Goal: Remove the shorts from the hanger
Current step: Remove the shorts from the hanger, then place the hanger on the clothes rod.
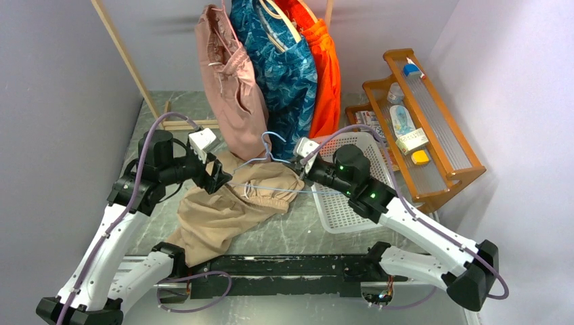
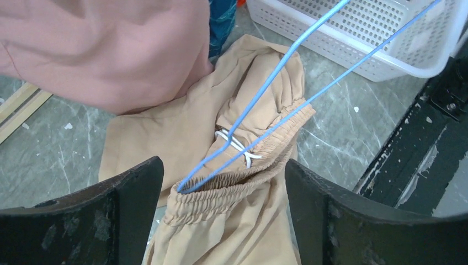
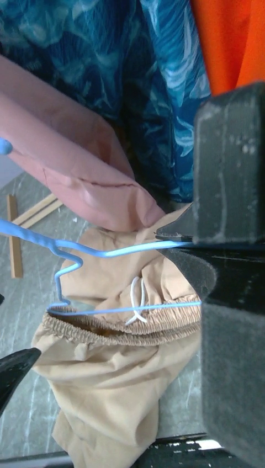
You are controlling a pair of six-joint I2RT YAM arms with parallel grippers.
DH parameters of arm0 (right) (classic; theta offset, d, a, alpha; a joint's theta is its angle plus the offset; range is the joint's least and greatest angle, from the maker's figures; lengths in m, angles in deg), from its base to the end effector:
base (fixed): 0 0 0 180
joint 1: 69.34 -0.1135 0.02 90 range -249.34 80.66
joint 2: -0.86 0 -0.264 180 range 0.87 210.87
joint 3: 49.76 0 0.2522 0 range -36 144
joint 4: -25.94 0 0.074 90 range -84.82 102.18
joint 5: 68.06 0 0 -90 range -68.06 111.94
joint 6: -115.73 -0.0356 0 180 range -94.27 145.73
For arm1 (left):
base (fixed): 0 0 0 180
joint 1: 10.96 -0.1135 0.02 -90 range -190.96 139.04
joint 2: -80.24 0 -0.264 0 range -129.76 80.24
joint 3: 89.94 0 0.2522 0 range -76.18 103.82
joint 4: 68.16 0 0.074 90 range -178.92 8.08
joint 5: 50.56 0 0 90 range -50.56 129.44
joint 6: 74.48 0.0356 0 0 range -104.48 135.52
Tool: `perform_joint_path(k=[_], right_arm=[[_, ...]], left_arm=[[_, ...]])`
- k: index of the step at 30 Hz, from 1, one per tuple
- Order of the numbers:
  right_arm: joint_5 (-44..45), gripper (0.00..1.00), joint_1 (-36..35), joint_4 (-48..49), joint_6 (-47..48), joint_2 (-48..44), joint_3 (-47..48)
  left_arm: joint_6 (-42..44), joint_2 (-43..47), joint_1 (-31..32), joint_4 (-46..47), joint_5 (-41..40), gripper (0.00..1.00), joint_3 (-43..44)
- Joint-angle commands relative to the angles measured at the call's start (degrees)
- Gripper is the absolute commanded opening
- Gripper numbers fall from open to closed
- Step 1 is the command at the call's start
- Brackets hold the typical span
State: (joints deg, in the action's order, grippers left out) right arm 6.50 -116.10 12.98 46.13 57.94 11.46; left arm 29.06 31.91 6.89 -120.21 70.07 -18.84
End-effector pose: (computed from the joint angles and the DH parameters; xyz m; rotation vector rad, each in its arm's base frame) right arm 0.1542 0.1778 0.3367 -1.1316 1.3388 0.5700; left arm 0.1546 -0.0689 0.3571 0.8634 1.8678 -0.6007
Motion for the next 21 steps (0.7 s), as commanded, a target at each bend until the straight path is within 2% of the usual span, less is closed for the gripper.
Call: perform_joint_path(k=[1, 8, 13, 15, 21], right_arm=[[3.63, 0.00, 0.69, -1.87, 1.16, -3.02, 2.44], [3.07, 0.00, 0.97, -6.72, 1.71, -4.70, 5.57], [-5.16, 0.00, 3.05, -10.88, 1.54, -4.58, 8.18], [-8.49, 0.00, 3.69, -12.19, 1.28, -3.90, 9.27], [-15.23, 0.00, 6.22, -11.27, -0.65, -2.98, 9.66]], left_arm=[[-3.56, 0.66, -0.15, 6.56, -3.54, 0.85, -1.97], [-5.16, 0.37, -0.11, 10.02, -6.38, 0.85, -3.59], [-4.43, 0.81, -0.18, 11.76, -5.06, 0.86, -3.99], [-2.87, 0.27, -0.25, 11.08, -3.01, 0.86, -3.65], [5.64, -2.52, -0.53, 3.94, 11.59, 0.85, -1.22]])
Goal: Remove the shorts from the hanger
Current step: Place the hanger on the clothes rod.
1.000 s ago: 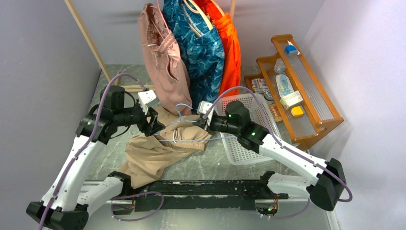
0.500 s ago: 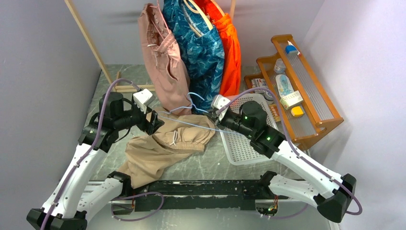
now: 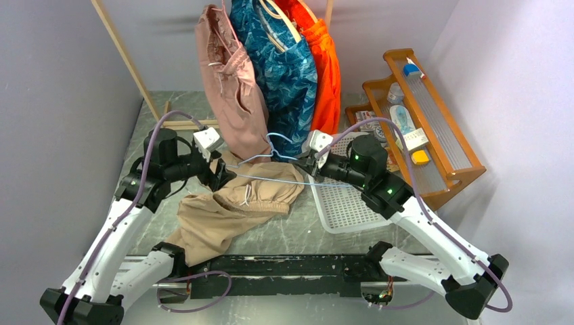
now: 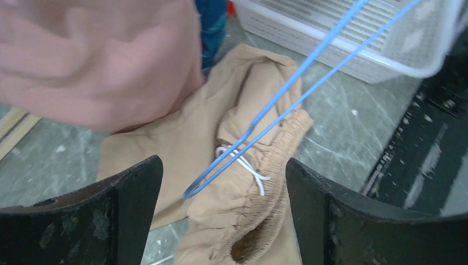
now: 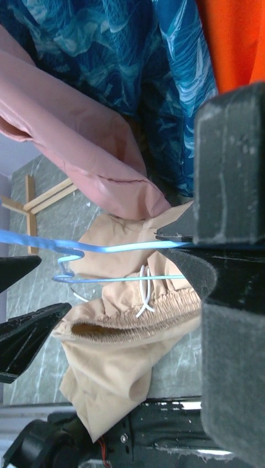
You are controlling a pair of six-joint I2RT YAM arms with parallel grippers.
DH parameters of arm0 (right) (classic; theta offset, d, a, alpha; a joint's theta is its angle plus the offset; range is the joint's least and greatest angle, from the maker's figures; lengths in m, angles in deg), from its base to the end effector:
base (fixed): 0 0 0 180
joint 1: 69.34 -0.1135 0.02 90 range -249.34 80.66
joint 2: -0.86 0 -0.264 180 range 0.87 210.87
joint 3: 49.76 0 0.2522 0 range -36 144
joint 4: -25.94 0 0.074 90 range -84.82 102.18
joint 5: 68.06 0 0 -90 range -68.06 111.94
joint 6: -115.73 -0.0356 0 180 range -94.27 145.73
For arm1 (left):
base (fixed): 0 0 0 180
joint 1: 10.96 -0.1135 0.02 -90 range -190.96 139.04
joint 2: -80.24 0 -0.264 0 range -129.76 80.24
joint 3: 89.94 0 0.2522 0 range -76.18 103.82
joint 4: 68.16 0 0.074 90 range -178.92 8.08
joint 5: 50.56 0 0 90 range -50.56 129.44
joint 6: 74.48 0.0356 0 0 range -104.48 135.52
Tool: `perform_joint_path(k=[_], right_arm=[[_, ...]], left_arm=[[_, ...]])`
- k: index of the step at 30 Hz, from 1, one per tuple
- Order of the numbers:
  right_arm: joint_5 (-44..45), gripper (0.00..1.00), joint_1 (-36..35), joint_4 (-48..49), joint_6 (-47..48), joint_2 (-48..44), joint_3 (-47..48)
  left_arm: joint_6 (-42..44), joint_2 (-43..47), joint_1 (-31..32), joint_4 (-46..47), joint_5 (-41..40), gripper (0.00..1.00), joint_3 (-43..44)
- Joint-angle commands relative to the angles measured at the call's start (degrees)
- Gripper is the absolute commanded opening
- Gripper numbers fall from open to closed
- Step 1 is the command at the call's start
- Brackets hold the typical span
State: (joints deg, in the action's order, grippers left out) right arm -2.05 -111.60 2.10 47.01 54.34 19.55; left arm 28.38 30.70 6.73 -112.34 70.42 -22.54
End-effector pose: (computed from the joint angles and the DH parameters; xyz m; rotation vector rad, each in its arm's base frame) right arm 0.1464 0.1526 0.3796 -1.1687 1.2874 0.6278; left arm 0.1682 -0.0729 0.3454 0.8509 1.8214 -0.6004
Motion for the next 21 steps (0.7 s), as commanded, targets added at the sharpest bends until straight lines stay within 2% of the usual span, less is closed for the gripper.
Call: perform_joint_path(k=[1, 11, 15, 16, 19, 21], right_arm=[[-8.63, 0.00, 2.07, -0.33, -1.55, 0.88, 1.53], [-19.51, 0.00, 4.23, 3.48, -5.31, 1.89, 1.58], [-20.78, 0.00, 4.38, 5.14, -6.90, 2.42, 1.53], [-20.89, 0.00, 4.34, 5.10, -6.95, 2.50, 1.53], [-19.96, 0.00, 4.38, 5.39, -7.24, 2.46, 1.19], [-19.64, 0.00, 4.32, 6.63, -7.53, 2.19, 0.10]], left_arm=[[7.25, -1.64, -0.38, -5.06, 13.06, 0.85, 2.77], [15.08, -4.27, -0.38, -12.66, 27.41, 0.80, 4.68], [15.65, -5.39, -0.38, -13.67, 29.37, 0.70, 5.04], [16.07, -5.58, -0.38, -14.15, 29.45, 0.66, 5.25], [15.91, -5.83, -0.39, -15.24, 28.63, 0.46, 5.65], [15.29, -5.72, -0.38, -15.87, 26.85, 0.24, 6.12]])
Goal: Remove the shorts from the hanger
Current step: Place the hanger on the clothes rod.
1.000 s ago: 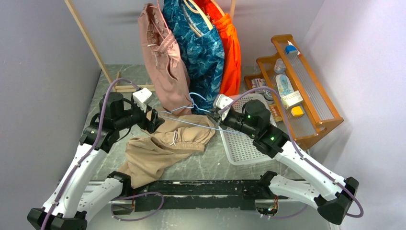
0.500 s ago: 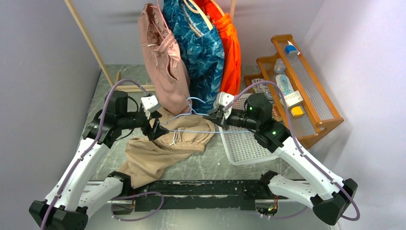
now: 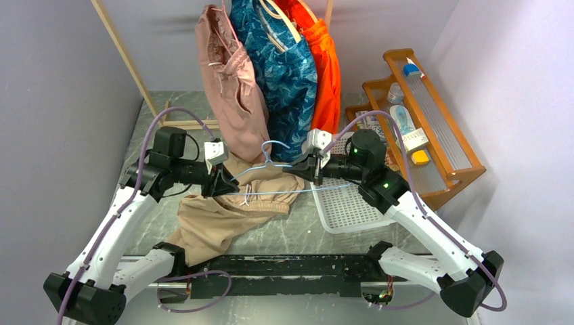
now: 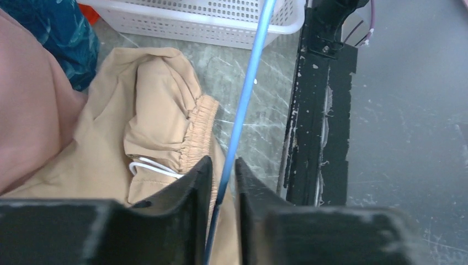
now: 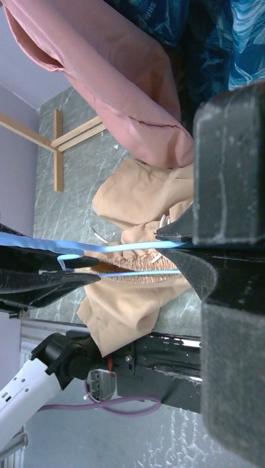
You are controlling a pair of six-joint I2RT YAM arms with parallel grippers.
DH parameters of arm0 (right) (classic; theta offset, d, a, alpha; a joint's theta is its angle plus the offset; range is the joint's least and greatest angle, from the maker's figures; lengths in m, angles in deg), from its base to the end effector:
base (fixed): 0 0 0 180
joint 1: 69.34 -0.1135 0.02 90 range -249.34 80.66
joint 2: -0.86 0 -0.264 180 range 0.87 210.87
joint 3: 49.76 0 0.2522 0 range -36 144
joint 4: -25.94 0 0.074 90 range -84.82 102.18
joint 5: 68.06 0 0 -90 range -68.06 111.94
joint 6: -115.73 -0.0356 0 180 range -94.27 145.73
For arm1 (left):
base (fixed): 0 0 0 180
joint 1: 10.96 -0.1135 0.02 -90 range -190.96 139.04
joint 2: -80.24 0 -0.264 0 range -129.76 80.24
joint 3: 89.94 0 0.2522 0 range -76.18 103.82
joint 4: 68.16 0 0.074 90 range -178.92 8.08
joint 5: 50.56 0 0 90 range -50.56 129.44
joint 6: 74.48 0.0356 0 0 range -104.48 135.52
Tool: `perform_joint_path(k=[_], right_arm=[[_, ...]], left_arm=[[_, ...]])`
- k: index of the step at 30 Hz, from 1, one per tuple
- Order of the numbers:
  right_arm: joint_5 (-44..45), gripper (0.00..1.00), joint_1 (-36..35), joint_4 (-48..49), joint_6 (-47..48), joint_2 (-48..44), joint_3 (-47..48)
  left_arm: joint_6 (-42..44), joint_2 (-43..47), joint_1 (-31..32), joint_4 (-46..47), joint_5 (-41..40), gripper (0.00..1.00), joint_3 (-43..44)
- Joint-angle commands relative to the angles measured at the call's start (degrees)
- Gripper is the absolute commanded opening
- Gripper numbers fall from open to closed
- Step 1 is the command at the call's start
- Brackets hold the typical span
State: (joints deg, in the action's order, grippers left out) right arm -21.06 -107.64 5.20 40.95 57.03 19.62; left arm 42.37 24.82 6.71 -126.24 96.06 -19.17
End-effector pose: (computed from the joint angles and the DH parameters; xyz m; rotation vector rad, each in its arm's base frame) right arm 0.1558 0.1540 0.3773 -1.2585 1.2235 0.9313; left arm 0.1645 -0.0836 0.3341 1.2257 1.7168 -1.0305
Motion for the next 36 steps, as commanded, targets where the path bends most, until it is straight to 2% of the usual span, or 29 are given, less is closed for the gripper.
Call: perform_joint_path(k=[1, 2, 6, 11, 15, 20, 26, 29, 30, 31, 36], right_arm=[[-0.52, 0.00, 0.37, 4.21, -2.21, -0.49, -0.32], [-0.59, 0.00, 0.42, 4.74, -2.62, -0.34, -0.47], [-1.55, 0.01, 0.37, 4.07, -2.90, 0.50, 0.10], [-2.97, 0.28, 0.42, 5.99, -4.34, 0.16, -1.69], [-1.62, 0.43, 0.42, 8.69, -6.08, -0.61, -3.53], [-0.69, 0.55, 0.42, 11.97, -7.91, -1.39, -5.26], [-0.98, 0.60, 0.42, 15.03, -10.31, 0.83, -4.80], [1.24, 0.69, 0.41, 15.18, -10.57, 1.62, -4.16], [2.12, 0.90, 0.42, 15.95, -10.93, 1.54, -4.32], [3.18, 0.99, 0.42, 16.63, -11.26, 1.39, -4.62], [11.74, 1.00, 0.37, 18.40, -10.66, -0.51, -6.21]], left_arm=[[1.03, 0.33, -0.36, -2.45, 0.23, 0.16, 3.05], [0.78, 0.74, -0.36, -2.67, -0.56, 0.09, 3.11], [0.89, 3.74, -0.36, -1.54, -1.08, 0.07, 2.39], [-1.82, 9.80, -0.36, 2.45, -2.95, 0.07, 0.88], [-4.67, 12.68, -0.36, 2.58, -4.93, 0.07, 0.26], [-8.13, 14.97, -0.36, 0.15, -4.65, 0.07, -0.97], [-19.18, 16.33, -0.36, -0.85, -12.62, 0.07, 1.26], [-24.61, 15.52, -0.36, -0.43, -15.43, 0.07, 0.85], [-25.98, 15.24, -0.36, -0.73, -17.00, 0.07, 0.82], [-26.73, 15.10, -0.40, -1.45, -18.49, 0.07, 0.93], [-29.02, 17.48, -0.36, -4.46, -20.78, 0.07, 1.43]])
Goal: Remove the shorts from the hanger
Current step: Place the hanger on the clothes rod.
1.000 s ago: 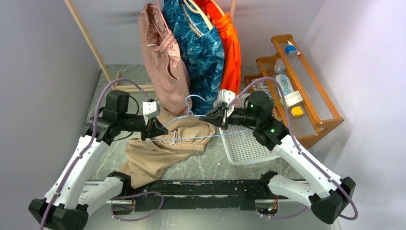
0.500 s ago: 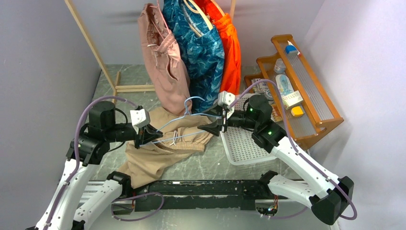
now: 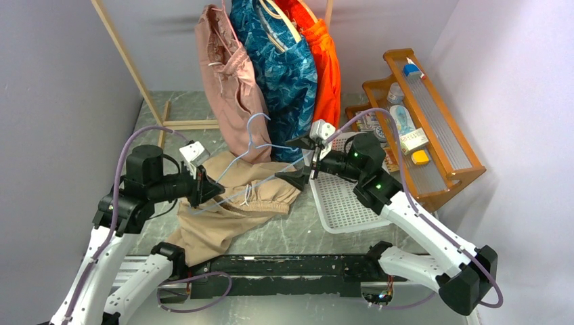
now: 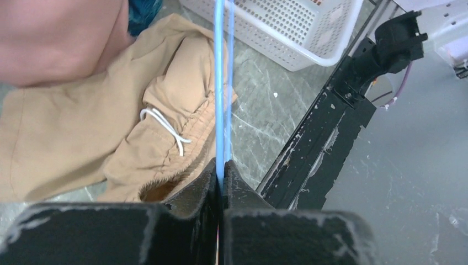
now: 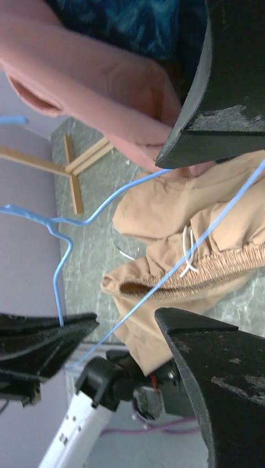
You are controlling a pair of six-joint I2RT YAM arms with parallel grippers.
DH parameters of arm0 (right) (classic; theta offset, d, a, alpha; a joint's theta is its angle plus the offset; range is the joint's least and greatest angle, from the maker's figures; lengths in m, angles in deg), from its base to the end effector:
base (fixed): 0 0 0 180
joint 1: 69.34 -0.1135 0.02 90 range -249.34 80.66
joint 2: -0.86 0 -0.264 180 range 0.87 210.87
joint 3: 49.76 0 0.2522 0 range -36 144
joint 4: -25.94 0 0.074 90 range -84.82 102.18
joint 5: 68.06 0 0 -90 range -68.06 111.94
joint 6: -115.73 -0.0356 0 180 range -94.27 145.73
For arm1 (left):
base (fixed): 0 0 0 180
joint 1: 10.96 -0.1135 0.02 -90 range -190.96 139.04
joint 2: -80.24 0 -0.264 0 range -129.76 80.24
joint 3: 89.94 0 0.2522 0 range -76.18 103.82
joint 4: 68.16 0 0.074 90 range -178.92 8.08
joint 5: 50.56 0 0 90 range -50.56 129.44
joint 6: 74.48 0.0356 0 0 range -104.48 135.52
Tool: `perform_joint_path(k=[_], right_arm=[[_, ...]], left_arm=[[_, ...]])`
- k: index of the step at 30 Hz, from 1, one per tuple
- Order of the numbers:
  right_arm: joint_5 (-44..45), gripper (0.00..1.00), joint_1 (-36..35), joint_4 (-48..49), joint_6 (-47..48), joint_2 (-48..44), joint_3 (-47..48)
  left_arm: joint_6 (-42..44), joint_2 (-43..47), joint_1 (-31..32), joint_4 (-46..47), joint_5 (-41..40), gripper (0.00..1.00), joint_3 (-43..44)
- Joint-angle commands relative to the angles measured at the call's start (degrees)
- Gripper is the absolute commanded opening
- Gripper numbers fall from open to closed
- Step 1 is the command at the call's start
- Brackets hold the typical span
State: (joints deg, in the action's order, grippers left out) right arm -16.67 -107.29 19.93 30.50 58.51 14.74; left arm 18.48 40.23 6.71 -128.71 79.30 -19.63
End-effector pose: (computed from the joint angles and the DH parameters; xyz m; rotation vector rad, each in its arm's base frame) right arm 0.1684 0.1595 0.3681 -1.0775 1.2426 0.9693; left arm 0.1103 -0.0591 0.3594 0.7822 1.9282 -0.8824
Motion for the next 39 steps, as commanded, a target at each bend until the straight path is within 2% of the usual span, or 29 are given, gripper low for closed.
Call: perform_joint_path(k=[1, 9, 19, 25, 30, 39], right_arm=[[8.95, 1.00, 0.07, 4.32, -0.17, -2.46, -2.05], [18.10, 1.00, 0.07, 4.92, -0.56, -4.88, -4.63], [21.09, 1.00, 0.01, 5.03, -2.05, -4.05, -5.84], [22.38, 1.00, 0.02, 4.38, -2.08, -3.55, -5.54], [22.48, 1.00, 0.07, 3.84, -3.02, -4.17, -5.82], [21.28, 1.00, 0.05, 2.77, -11.36, -4.47, -5.69]], left_arm=[[-5.28, 2.57, -0.38, -2.75, -3.68, 0.07, 1.97], [-10.53, 5.99, -0.37, -10.72, -6.48, 0.07, 3.76], [-22.00, 7.02, -0.38, -24.88, -23.78, 0.07, 9.94], [-22.98, 6.18, -0.36, -29.13, -29.80, 0.07, 16.50], [-22.47, 2.95, -0.36, -26.63, -40.82, 0.07, 19.43], [-16.92, 0.21, -0.36, -8.49, -50.67, 0.07, 20.31]])
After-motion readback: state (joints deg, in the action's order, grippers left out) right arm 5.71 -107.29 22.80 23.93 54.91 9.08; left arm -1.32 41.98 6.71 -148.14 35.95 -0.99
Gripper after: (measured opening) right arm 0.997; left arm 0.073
